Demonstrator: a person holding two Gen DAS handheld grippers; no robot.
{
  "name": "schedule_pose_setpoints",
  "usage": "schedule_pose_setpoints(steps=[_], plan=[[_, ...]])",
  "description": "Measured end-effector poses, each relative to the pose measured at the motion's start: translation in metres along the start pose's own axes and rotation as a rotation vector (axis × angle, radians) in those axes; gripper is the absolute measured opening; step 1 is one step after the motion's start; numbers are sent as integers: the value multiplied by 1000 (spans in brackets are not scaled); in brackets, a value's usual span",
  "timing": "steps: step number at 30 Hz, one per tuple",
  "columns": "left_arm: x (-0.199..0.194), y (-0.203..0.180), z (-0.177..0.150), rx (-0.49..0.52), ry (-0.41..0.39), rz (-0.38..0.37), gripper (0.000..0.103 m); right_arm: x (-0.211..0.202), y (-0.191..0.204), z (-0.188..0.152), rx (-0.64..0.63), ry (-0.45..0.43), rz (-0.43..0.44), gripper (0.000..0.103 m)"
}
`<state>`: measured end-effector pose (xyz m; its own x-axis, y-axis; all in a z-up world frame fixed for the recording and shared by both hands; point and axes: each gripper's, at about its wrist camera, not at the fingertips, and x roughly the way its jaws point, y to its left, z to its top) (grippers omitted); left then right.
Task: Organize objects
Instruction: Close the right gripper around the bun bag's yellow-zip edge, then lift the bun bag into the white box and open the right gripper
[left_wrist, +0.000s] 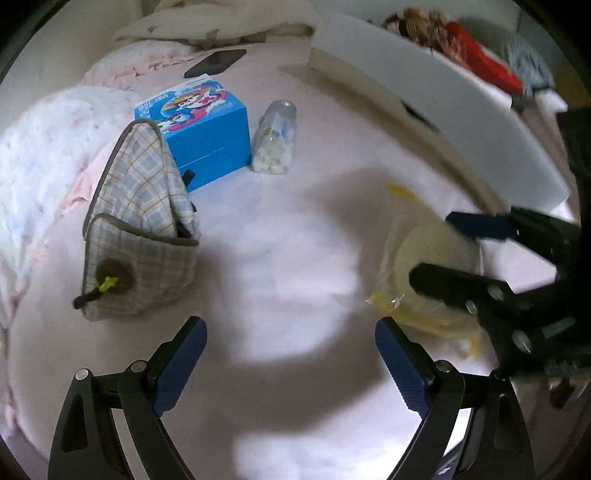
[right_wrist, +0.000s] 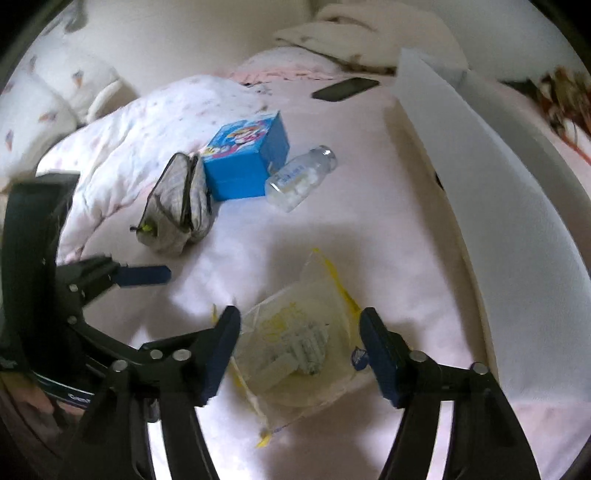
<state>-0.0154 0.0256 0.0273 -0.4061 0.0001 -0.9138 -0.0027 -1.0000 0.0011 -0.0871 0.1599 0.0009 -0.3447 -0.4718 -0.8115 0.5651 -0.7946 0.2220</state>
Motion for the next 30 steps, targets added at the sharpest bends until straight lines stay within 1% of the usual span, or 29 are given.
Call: schedule_pose_setpoints(steps=[1,2,3,4,5,7,8,9,10,12,14,17,20,22,23,25,26,27,28,30], plan=[[4,-2,-1,14,22,15,92,7,-4,-2,5,11,-4,74],[6,-2,-2,18,35,15,92,10,-6,-3,-5,-22,-6,76],[9,-1,-3,16,46,10,92,12,-5,-3,-18,-33,-6,78],[9,0,-3,11,46,5,92,17,-4,-2,-29,-20,-4,79],[9,3,-3,-3,44,-9,92,21,-5,-1,-16,-5,7,79],[9,10,-1,-35,38,-18,92,25,-14,2,58,17,49,80],[9,13,0,-51,33,-19,92,25,-17,2,87,22,64,78],[9,17,0,-71,29,-22,92,23,-20,1,116,26,78,73],[9,23,1,-105,29,-33,92,20,-23,0,145,24,91,71],[9,28,2,-138,30,-55,92,17,-28,-3,204,12,117,63],[6,30,5,-156,26,-71,92,14,-31,-3,242,-8,126,60],[-2,29,8,-160,2,-92,91,5,-27,-1,252,-59,110,57],[-13,23,13,-141,-44,-128,91,-10,-19,2,248,-139,128,56],[-22,16,17,-116,-87,-143,91,-26,-13,4,233,-219,128,56],[-25,11,19,-101,-106,-141,91,-34,-11,5,223,-264,115,56],[-36,-10,18,-45,-149,-135,91,-51,-5,5,190,-378,43,57],[-38,-15,25,-24,-159,-141,91,-58,-3,5,175,-422,12,57],[-45,-24,29,0,-174,-156,91,-66,-2,4,165,-472,-22,57],[-49,-23,33,9,-185,-170,91,-71,-1,4,166,-504,-39,57],[-59,-31,45,19,-231,-218,91,-84,-5,3,182,-579,-49,57]])
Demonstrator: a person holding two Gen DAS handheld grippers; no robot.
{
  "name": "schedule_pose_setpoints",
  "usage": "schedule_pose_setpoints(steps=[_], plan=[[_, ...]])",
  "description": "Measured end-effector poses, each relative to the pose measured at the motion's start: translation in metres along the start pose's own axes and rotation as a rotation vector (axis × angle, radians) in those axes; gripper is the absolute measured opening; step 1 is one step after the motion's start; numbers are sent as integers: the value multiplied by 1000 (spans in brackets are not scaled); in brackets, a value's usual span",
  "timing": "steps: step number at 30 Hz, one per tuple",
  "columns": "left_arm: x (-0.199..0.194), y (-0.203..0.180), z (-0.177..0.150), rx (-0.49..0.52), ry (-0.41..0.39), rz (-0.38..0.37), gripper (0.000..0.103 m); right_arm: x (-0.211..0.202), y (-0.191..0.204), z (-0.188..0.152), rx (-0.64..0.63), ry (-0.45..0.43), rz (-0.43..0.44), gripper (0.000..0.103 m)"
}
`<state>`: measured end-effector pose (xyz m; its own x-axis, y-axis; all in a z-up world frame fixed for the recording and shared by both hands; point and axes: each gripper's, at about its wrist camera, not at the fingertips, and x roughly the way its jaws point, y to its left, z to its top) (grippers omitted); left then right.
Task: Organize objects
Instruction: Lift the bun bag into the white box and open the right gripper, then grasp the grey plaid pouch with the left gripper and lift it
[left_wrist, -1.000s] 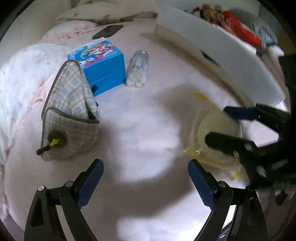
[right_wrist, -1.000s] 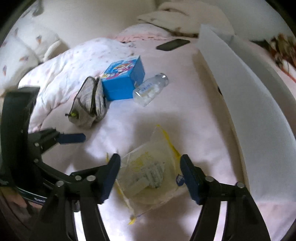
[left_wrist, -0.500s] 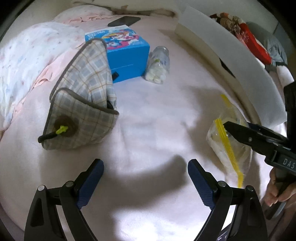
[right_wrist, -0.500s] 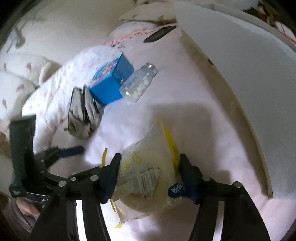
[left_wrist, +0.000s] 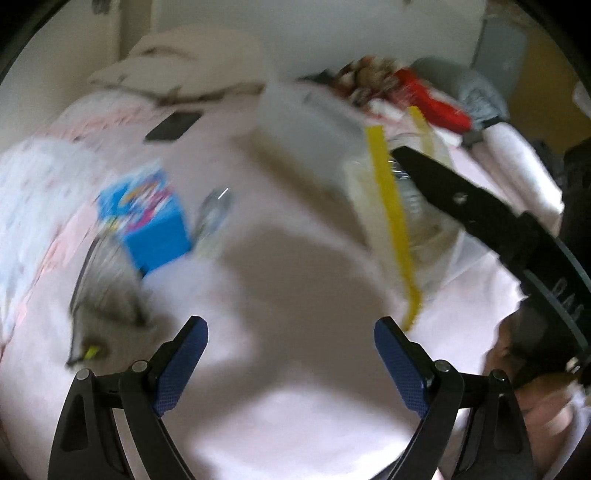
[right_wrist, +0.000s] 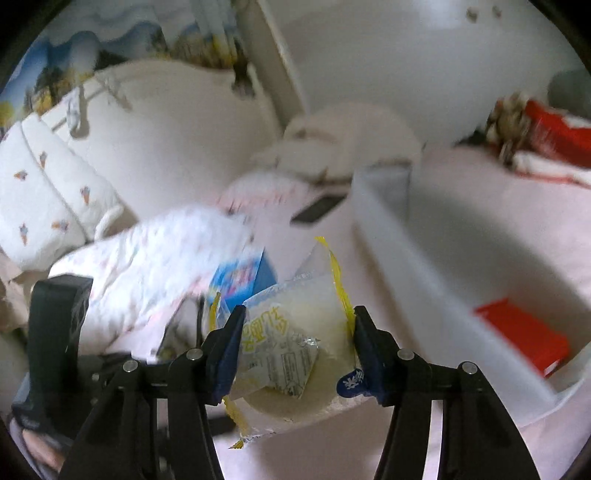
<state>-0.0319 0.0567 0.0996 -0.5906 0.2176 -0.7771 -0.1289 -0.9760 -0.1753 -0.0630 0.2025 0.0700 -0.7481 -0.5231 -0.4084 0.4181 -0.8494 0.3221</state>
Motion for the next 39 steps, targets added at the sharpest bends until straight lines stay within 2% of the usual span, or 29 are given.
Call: schedule_pose_setpoints(steps=[2,4,6,11,13,16,19,21,27,31,34,39], plan=[[-8,-15,15,7,-57,-25,91,-14,-4,11,-2,-89,-25,57],[-18,-27,24,17,-109,-77,91,-31,-7,18,-31,-186,-135,57],[-23,-35,29,34,-140,-106,91,-44,-20,24,2,-246,-212,57],[-12,-49,38,88,-153,-84,91,-51,-67,38,137,-257,-308,57],[-6,-50,34,81,-128,-81,89,-45,-84,44,197,-254,-309,57],[6,-47,28,67,-98,-81,85,-29,-100,48,254,-205,-299,57],[12,-43,25,64,-104,-59,83,-18,-107,47,285,-150,-256,58],[12,-44,25,68,-112,-45,83,-15,-106,46,276,-139,-247,60],[12,-43,22,72,-103,-12,83,-25,-98,44,230,-201,-281,60],[11,-38,15,86,-91,48,83,-22,-94,41,239,-173,-262,60],[8,-31,12,69,-79,63,83,-18,-85,40,233,-151,-232,60],[3,-17,9,40,-84,90,83,-9,-61,36,138,-108,-199,60]])
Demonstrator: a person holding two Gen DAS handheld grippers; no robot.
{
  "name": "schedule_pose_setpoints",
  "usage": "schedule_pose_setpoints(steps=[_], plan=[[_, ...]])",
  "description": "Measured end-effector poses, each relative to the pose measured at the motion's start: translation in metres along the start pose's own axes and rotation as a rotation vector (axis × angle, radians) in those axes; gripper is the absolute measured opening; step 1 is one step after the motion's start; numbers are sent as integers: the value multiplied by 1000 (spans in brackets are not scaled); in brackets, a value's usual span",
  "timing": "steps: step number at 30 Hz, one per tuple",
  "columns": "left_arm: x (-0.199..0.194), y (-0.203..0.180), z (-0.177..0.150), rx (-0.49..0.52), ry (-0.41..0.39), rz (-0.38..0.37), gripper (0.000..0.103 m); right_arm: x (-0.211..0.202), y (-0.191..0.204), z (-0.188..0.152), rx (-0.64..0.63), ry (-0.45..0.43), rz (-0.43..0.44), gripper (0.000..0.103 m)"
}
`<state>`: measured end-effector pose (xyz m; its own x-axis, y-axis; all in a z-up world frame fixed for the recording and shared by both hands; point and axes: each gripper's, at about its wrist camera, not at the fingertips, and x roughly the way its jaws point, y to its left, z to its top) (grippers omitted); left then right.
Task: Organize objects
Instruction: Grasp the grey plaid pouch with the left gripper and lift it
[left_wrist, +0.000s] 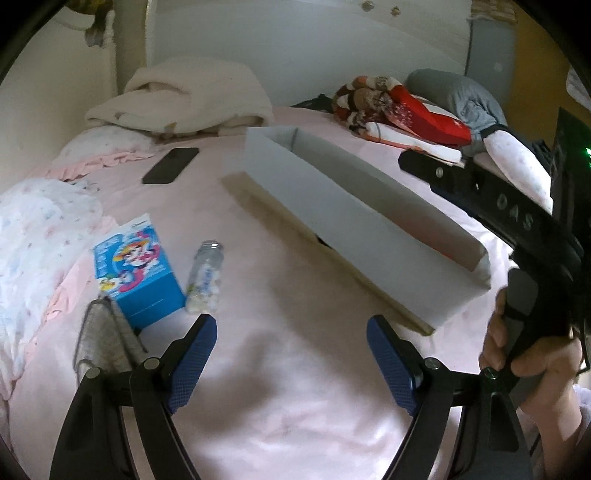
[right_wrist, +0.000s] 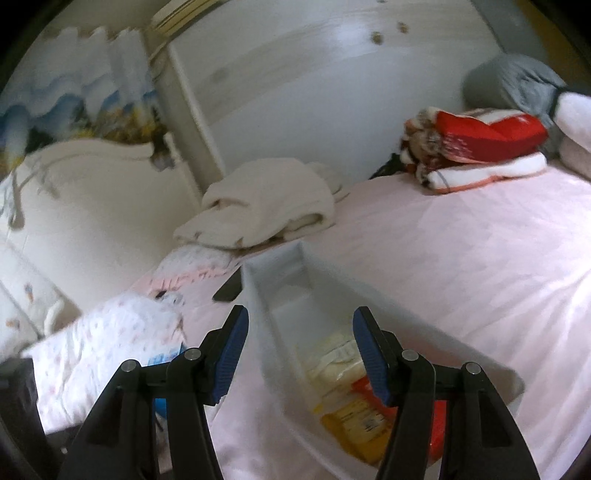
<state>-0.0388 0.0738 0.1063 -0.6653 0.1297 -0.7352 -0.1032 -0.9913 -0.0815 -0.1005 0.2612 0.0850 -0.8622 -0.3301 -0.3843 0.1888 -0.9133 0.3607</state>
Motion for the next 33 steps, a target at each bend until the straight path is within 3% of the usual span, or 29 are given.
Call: schedule_pose_setpoints(steps=[2,6,12,18,26,30,33], plan=[[-2,6,-1,-5,-4,13,83,3,11,-5,-16,24,19,60],[-7,19,-5,-13,-26,20,83,11,26,-19,45,92,150,60],[-22,48,-9,-33,-74,75,83,39,47,-44,106,253,264,60],[-30,86,-12,-58,-56,152,83,43,79,-56,-14,293,328,60],[-1,129,-26,-109,54,202,83,40,100,-59,-172,300,310,60],[37,137,-36,-31,154,242,86,41,101,-62,-185,320,305,60],[61,146,-48,-56,196,162,80,41,100,-64,-188,332,305,60]])
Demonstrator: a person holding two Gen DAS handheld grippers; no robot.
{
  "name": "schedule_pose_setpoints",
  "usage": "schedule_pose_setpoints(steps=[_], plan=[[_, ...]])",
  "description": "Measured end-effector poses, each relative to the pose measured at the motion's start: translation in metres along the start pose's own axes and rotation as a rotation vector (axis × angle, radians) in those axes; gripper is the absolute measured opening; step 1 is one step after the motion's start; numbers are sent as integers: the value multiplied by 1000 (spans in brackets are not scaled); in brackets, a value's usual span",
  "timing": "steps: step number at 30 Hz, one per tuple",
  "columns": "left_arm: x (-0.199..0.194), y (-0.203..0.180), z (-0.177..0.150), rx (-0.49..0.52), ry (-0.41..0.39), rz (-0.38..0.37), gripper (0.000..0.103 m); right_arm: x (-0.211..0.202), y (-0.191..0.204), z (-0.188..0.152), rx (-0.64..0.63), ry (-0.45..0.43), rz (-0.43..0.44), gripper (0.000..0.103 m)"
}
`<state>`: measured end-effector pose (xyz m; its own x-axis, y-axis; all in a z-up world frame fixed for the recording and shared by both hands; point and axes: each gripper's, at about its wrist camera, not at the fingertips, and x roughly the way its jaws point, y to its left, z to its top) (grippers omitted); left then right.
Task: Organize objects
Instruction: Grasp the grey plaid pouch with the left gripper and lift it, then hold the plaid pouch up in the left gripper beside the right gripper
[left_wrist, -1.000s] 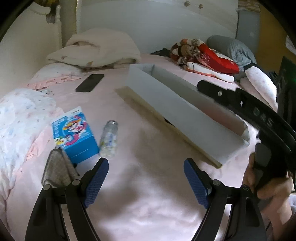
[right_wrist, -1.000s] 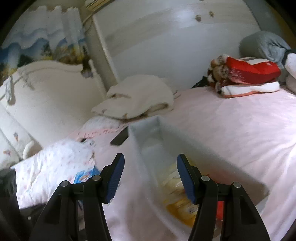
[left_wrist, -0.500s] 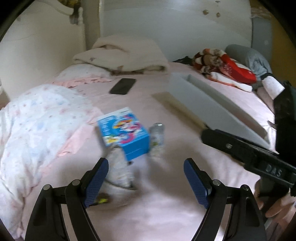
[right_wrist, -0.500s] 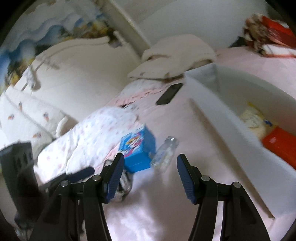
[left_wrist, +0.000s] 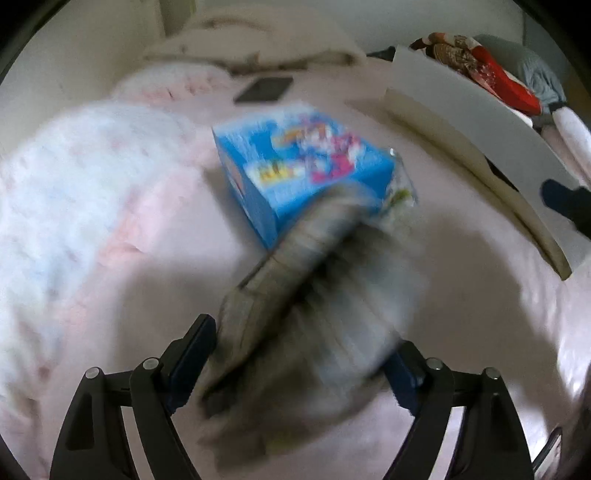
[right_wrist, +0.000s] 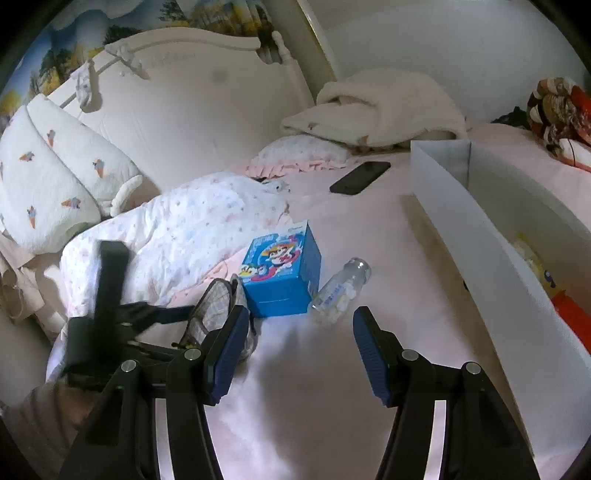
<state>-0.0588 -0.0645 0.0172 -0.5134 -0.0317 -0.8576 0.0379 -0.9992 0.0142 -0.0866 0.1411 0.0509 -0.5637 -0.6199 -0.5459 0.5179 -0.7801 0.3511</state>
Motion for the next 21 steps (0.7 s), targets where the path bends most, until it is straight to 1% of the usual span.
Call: schedule_pose_setpoints(steps=[1,2,3,5,6,8,9,11,13,16,18,21], plan=[[5,0,-3,-30,11,-28,77,-1,0,-1,-4,1,-5,60],[3,-3,-5,-43,-19,-8,76,-1,1,-2,-7,2,-10,60],[1,-9,-6,-37,-27,-8,75,-3,1,-3,-8,2,-17,60],[-4,-26,-8,-9,-17,-70,75,-5,-2,-6,-1,4,-32,60],[-9,-40,-12,2,-15,-130,75,-8,-4,-8,9,6,-42,60],[-14,-60,-20,14,-6,-206,75,-12,-10,-10,30,12,-67,60],[-16,-70,-23,27,-3,-226,75,-16,-14,-12,47,19,-89,60],[-22,-94,-28,77,-9,-241,75,-24,-22,-14,77,24,-119,60],[-25,-110,-26,97,-17,-266,75,-29,-29,-14,108,39,-149,60],[-25,-119,-19,68,-34,-289,75,-33,-39,-13,164,42,-148,60],[-22,-119,-13,44,-33,-288,75,-32,-46,-13,207,46,-139,60],[-12,-117,-16,2,-24,-288,75,-25,-55,-10,263,90,-131,60]])
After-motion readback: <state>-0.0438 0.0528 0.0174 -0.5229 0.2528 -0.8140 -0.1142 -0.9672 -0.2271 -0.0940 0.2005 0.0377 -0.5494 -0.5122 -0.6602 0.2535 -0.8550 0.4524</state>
